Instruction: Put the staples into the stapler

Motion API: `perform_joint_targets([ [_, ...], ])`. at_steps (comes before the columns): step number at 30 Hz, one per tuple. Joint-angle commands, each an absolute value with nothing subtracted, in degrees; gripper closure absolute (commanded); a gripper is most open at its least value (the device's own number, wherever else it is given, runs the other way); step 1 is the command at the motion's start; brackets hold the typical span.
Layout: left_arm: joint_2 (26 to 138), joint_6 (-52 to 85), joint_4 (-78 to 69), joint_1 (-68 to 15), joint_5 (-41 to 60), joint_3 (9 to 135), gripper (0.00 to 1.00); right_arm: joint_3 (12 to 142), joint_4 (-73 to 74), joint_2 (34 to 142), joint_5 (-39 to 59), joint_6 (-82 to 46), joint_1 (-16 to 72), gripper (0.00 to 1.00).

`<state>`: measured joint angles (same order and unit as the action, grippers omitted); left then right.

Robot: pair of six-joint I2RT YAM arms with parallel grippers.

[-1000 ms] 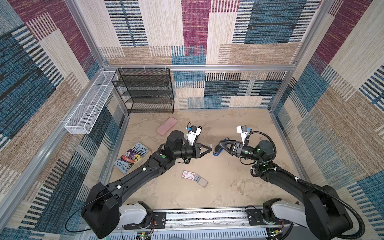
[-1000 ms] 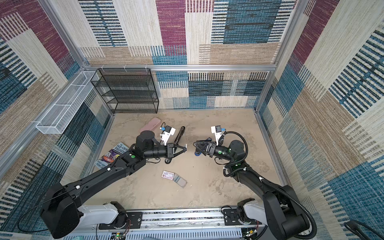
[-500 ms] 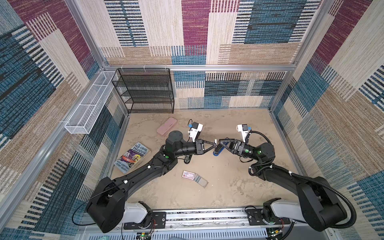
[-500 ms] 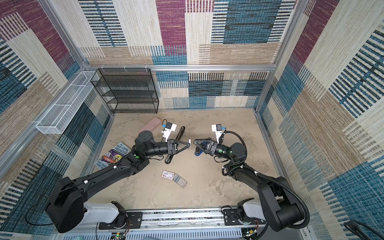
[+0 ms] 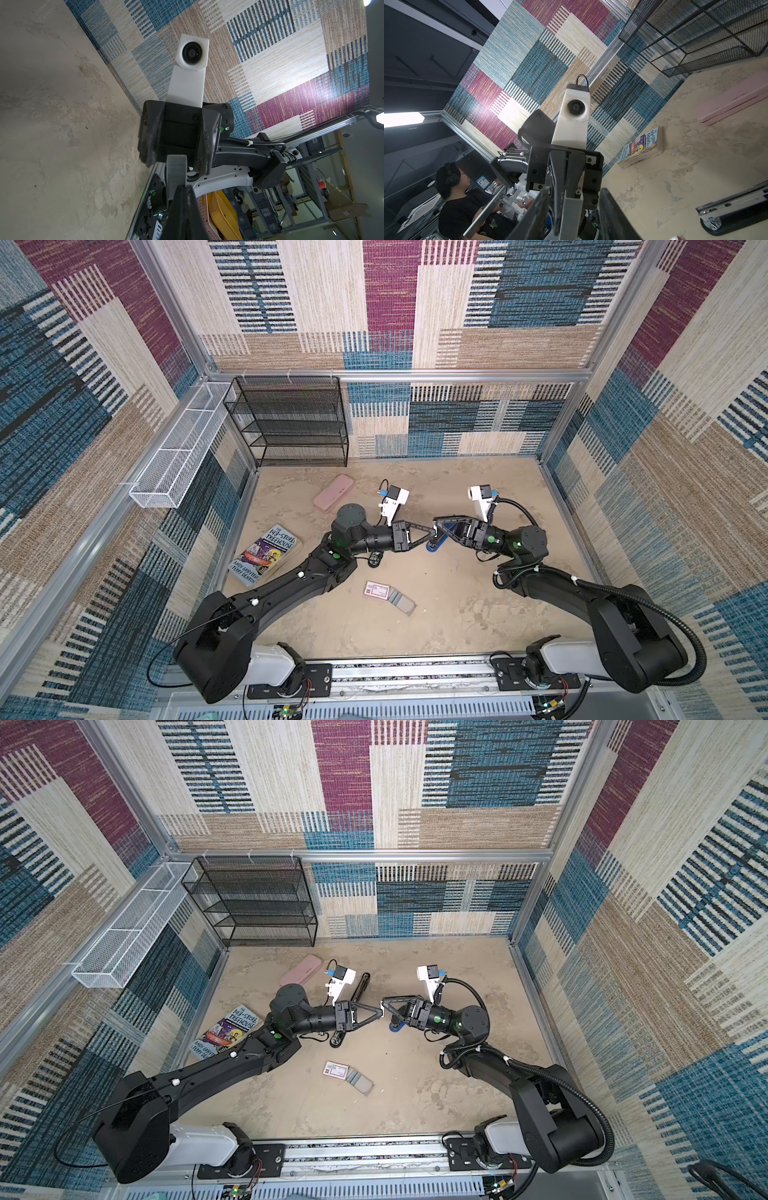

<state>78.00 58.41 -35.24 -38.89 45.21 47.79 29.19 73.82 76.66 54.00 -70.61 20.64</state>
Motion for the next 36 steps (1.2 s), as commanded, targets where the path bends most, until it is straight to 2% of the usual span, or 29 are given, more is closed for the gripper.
perform_joint_targets([
  [1,77.96,59.06,-38.72,-38.94,45.90,47.68,1.00,29.88,77.87,76.82,55.21,-71.58,21.07,0.62],
  [15,78.22,58.58,-38.23,-38.94,45.75,47.82,1.00,29.86,78.74,77.34,55.37,-72.07,21.27,0.75],
  [31,77.35,57.44,-36.76,-38.92,44.91,47.50,1.00,29.71,79.28,77.46,55.37,-72.69,21.36,0.82],
  [36,76.73,56.93,-35.75,-38.89,44.39,47.55,0.84,29.71,79.17,77.31,55.28,-72.71,21.39,0.83],
])
